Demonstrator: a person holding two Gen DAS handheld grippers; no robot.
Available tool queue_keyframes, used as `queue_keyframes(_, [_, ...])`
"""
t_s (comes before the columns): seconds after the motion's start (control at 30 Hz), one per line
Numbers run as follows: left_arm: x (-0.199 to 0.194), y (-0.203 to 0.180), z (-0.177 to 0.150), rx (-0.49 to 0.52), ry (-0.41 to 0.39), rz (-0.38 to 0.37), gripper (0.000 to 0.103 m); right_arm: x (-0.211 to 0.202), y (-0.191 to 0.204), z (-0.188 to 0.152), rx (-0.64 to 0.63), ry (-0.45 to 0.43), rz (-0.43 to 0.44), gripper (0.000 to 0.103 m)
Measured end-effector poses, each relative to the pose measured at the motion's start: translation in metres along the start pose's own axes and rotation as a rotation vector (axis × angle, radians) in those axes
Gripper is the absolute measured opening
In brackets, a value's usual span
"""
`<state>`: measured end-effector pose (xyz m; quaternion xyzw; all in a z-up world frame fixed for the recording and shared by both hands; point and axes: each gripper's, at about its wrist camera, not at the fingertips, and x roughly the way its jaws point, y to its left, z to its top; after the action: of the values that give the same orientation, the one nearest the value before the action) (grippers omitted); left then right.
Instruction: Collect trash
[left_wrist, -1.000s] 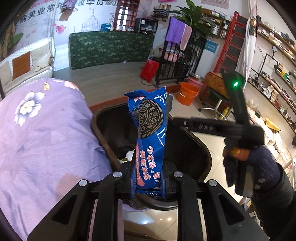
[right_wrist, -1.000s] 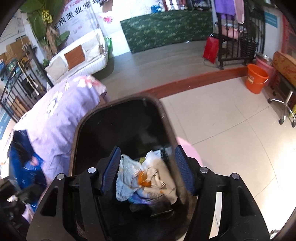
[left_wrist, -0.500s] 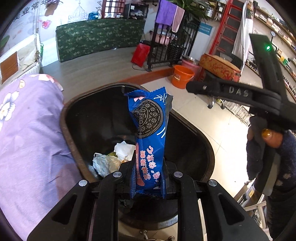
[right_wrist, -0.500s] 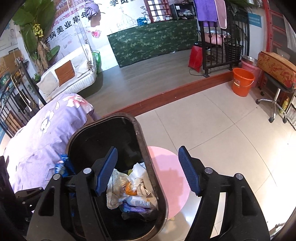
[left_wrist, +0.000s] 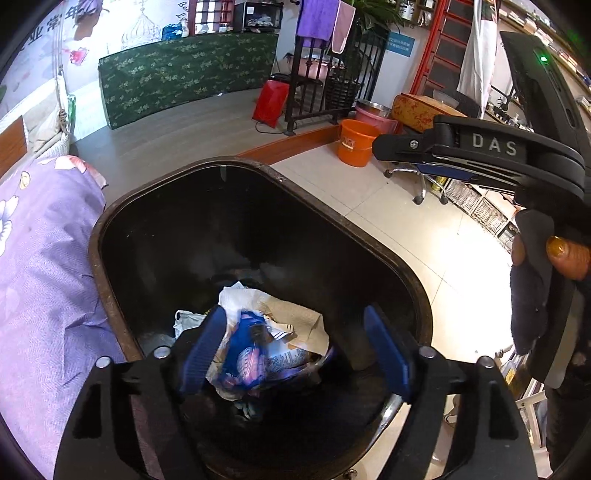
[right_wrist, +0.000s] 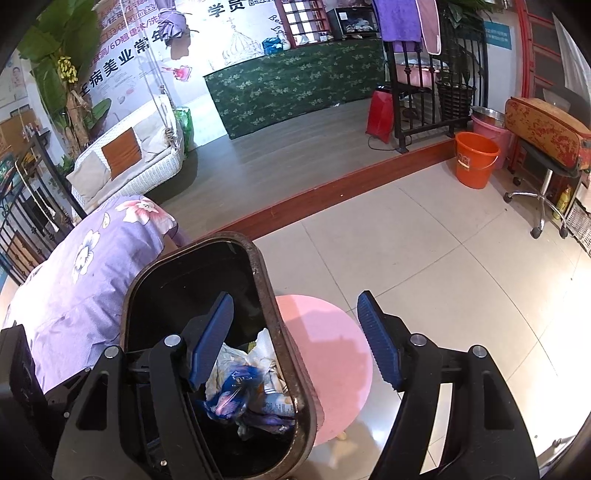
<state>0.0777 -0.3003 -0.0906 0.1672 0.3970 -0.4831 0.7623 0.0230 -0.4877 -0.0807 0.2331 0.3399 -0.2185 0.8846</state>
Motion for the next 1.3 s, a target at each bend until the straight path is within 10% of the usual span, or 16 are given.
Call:
queue_keyframes(0.47, [-0.094, -0.002, -0.015, -0.024, -0.281, 0.096, 0.097, -0.037, 0.029, -0.002, -0.051, -0.223, 0.022, 0.088])
queue_keyframes(0.77, [-0.179, 0.043, -0.048, -0.189, -0.502, 0.350, 0.097, -0.079, 0.104, -0.032, -0.173, -0.443, 0.109, 0.097])
queue_keyframes(0.93, [-0.207, 0.059, -0.076, -0.301, -0.528, 0.599, 0.097, -0.093, 0.143, -0.053, -0.228, -0.458, 0.214, 0.097])
queue_keyframes(1.3, [-0.247, 0.076, -0.135, -0.431, -0.556, 0.721, 0.097, -0.114, 0.209, -0.119, -0.321, -0.446, 0.379, 0.097])
